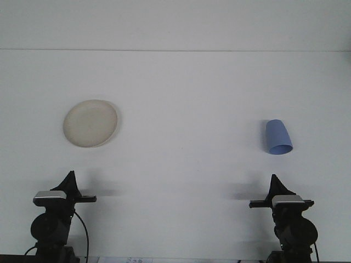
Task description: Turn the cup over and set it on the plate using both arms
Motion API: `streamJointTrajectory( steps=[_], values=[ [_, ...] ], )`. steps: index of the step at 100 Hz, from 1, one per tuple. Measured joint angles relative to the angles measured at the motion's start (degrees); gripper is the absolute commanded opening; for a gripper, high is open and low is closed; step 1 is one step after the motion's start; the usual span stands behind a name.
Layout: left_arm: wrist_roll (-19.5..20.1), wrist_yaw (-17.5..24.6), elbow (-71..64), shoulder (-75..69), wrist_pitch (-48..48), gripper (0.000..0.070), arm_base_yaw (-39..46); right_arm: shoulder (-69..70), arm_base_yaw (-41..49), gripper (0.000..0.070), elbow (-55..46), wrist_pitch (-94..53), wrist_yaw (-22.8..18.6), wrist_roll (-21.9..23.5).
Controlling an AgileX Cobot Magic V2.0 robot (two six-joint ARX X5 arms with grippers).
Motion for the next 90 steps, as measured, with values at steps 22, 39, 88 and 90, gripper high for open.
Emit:
streamJointTrajectory(
  steps=[22, 39, 88, 90],
  values=[
    [0.0, 0.0, 0.0, 0.0, 0.0, 0.0015, 0.0, 0.0, 0.0, 0.0003, 0.0, 0.0, 0.0, 0.0],
    [0.0, 0.0, 0.0, 0.0, 0.0, 0.0015, 0.0, 0.0, 0.0, 0.0004, 0.0, 0.0, 0.0, 0.0],
    [0.0, 0.0, 0.0, 0.0, 0.0, 0.0015, 0.0, 0.0, 0.0, 0.0003, 0.0, 0.0, -0.5, 1.2],
    [0.0, 0.0, 0.0, 0.0, 0.0, 0.0015, 0.0, 0.0, 0.0, 0.0004, 0.0, 0.0, -0.6, 1.7]
  ],
)
